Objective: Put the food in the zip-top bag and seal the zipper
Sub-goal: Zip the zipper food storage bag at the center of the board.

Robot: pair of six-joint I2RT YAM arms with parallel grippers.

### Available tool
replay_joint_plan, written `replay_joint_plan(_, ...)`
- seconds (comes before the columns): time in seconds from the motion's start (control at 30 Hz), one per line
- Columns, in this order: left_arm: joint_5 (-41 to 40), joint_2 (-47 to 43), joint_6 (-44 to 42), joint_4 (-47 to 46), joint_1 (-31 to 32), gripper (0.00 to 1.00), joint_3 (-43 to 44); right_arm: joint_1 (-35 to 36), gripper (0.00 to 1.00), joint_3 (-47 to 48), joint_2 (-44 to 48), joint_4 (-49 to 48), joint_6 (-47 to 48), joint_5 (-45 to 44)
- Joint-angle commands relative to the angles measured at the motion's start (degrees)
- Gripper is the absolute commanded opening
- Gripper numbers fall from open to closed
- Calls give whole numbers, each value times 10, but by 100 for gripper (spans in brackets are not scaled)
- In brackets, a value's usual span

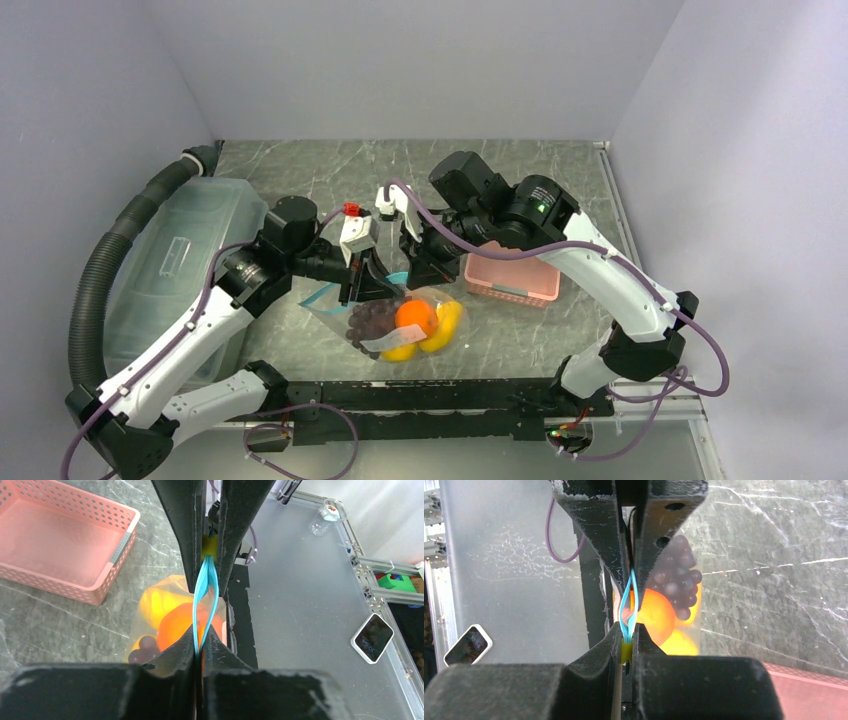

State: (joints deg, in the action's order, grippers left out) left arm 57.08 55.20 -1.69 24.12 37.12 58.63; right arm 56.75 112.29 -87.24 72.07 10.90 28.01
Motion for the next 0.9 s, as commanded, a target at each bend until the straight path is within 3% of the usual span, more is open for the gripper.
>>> replay_joint_plan(0.0,3,-9,-34,21,2,4,33,1,0,14,8,-19,-11,-12)
replay_joint_plan(0.13,6,-6,-40,34,2,0,43,1,3,-11,21,-33,-15,-21)
replay_joint_plan(0.47,35,-3,-45,51,2,0,63,1,47,-142,128,-170,-15,-31)
replay_joint_plan(0.7,37,-13,-34,46,2,0,61,1,58,-278,231,-311,-1,13)
replay_joint_plan(0.87,42,-15,-20,30,2,0,59,1,58,-325,264,-370,-3,7)
